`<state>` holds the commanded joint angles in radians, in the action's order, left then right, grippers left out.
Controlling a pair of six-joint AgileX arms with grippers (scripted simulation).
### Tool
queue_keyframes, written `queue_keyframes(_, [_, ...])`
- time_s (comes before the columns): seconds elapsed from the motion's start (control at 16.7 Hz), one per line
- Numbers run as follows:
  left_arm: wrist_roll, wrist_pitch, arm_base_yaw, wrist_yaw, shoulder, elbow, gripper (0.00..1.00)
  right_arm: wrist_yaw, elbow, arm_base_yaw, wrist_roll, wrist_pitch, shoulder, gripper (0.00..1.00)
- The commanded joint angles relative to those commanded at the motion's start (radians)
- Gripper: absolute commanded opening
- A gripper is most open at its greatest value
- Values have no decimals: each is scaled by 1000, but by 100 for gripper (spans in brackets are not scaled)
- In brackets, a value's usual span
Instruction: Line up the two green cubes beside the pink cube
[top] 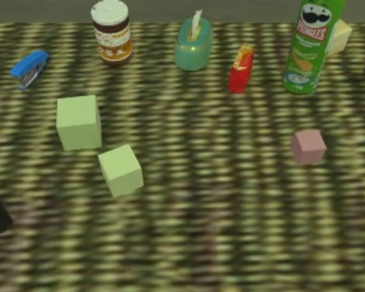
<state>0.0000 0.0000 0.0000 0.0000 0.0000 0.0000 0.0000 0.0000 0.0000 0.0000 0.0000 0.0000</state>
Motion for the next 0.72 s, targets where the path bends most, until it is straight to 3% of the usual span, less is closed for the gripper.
queue_keyframes(0.36, [0,0,0,0,0,0,100,-3,103,21,11,-70,103,100])
queue_keyframes(0.72, [0,0,0,0,0,0,100,-1,527,85,47,-348,569,100])
